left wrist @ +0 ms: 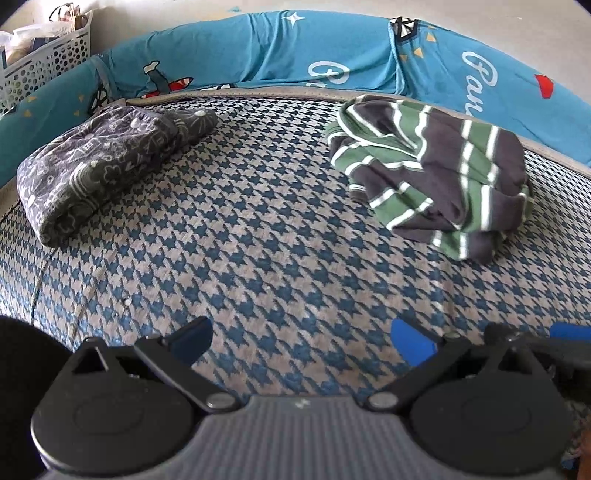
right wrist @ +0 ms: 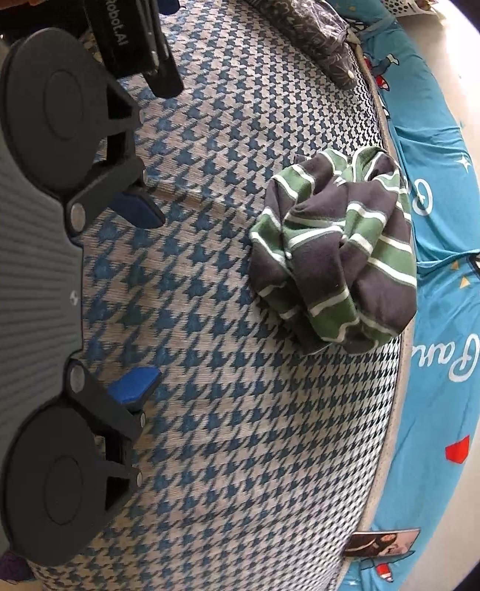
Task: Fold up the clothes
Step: 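Move the right gripper onto the striped shirt and close on it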
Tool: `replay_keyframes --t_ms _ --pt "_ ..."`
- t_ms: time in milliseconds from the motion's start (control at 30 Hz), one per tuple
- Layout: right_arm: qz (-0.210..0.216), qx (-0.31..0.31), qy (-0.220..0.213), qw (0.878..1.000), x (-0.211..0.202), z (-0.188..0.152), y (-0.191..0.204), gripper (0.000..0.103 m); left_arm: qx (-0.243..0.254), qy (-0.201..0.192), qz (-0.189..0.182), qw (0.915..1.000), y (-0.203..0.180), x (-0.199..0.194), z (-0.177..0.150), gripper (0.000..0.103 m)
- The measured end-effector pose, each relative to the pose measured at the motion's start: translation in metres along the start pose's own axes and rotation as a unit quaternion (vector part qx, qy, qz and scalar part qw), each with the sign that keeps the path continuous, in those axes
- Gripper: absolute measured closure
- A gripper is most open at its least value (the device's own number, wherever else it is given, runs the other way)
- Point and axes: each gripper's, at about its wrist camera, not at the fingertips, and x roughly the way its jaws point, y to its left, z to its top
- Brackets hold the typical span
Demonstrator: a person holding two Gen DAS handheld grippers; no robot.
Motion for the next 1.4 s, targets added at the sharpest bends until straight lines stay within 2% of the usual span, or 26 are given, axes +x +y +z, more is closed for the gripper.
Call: replay_keyframes --t_ms 200,300,433,567,733,800,900,1033,1100,1233,1400 --pt "-0.004 -0.031 -0.035 0.999 0.003 0.021 0.000 0.039 0.005 -0.019 -0.002 0.9998 0.011 0.010 0.027 0.000" --pt "0.013 -0.031 -0.043 0.998 0.007 0.037 -0.004 0.039 0.021 -0.024 -0.008 0.9995 0.010 0.019 0.042 0.000" --pt "0.015 -0.018 -0.042 0.999 0.022 0.057 -0.006 0.037 0.052 -0.024 -0.006 0.9984 0.005 0.037 0.058 0.000" --pt "0.024 -0.007 -0.014 1.000 0.046 0.072 -0.004 0.034 0.070 -0.021 -0.021 0.9971 0.000 0.059 0.076 0.000" --pt "0.003 -0.013 -0.001 1.000 0.075 0.086 0.005 0.033 0.085 -0.031 -0.043 0.9950 -0.009 0.083 0.096 0.000" --pt "0.003 -0.008 -0.009 1.000 0.083 0.091 0.006 0.028 0.084 -0.029 -0.052 0.9947 -0.013 0.094 0.103 0.000" --pt "0.001 -0.017 -0.023 1.000 0.089 0.094 0.011 0.027 0.086 -0.030 -0.063 0.9938 -0.020 0.108 0.114 0.000" --pt "0.008 -0.009 -0.041 0.999 0.090 0.096 0.014 0.032 0.087 -0.039 -0.063 0.9934 -0.026 0.125 0.128 0.000" --pt "0.012 -0.005 -0.050 0.999 0.091 0.097 0.015 0.039 0.088 -0.041 -0.062 0.9933 -0.027 0.131 0.134 0.000" --pt "0.022 -0.019 -0.071 0.997 0.093 0.097 0.023 0.047 0.117 -0.052 -0.035 0.9911 -0.033 0.134 0.138 0.000" --pt "0.051 -0.033 -0.091 0.994 0.101 0.102 0.037 0.051 0.092 -0.063 -0.033 0.9932 -0.016 0.128 0.148 0.000"
